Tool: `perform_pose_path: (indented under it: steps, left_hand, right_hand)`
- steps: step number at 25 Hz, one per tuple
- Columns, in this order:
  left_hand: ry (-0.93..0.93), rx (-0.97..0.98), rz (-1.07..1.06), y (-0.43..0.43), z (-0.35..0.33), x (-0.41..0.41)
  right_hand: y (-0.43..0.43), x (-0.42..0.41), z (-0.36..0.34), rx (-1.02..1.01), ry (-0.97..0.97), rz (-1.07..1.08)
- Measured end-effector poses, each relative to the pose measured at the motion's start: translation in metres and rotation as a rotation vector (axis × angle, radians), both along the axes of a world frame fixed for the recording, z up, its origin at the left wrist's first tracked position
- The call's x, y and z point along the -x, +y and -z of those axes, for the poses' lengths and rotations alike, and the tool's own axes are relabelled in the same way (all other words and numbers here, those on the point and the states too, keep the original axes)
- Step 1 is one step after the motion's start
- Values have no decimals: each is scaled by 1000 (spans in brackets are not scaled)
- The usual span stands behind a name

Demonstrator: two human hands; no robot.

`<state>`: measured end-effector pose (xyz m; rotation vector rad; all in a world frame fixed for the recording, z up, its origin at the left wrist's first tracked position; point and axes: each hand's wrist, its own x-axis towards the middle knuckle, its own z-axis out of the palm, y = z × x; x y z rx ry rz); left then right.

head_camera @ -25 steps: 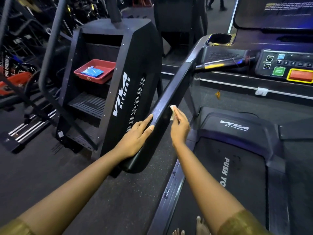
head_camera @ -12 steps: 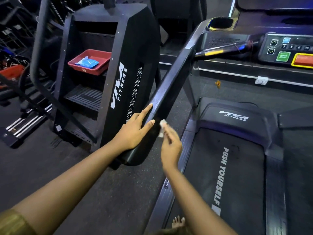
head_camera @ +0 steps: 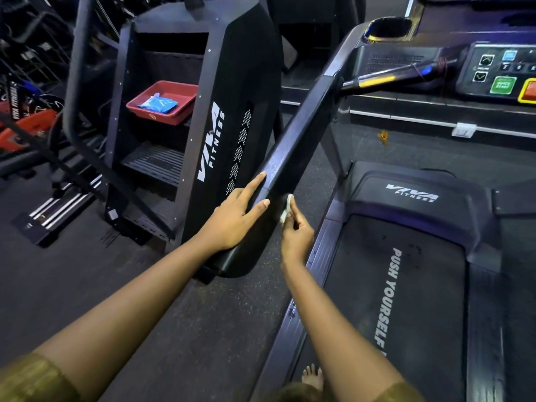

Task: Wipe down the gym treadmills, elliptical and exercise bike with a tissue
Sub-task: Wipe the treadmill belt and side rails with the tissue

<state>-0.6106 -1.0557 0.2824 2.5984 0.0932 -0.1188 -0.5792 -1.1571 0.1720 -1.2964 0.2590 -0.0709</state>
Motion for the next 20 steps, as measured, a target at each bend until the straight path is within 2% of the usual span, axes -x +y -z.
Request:
perform_pose_path:
  steps: [3, 7, 14, 20]
  left_hand:
    - [10, 11, -8, 0, 1, -1]
    - [15, 35, -13, 2, 2, 0]
    - [53, 126, -4, 9, 3, 7]
    - [-5, 171, -66, 17, 8, 45]
  right_hand:
    - [7, 34, -3, -50, -5, 8]
    - [5, 81, -7, -8, -43, -18]
    - [3, 14, -37, 144, -94, 50]
    - [15, 99, -23, 228, -257, 23]
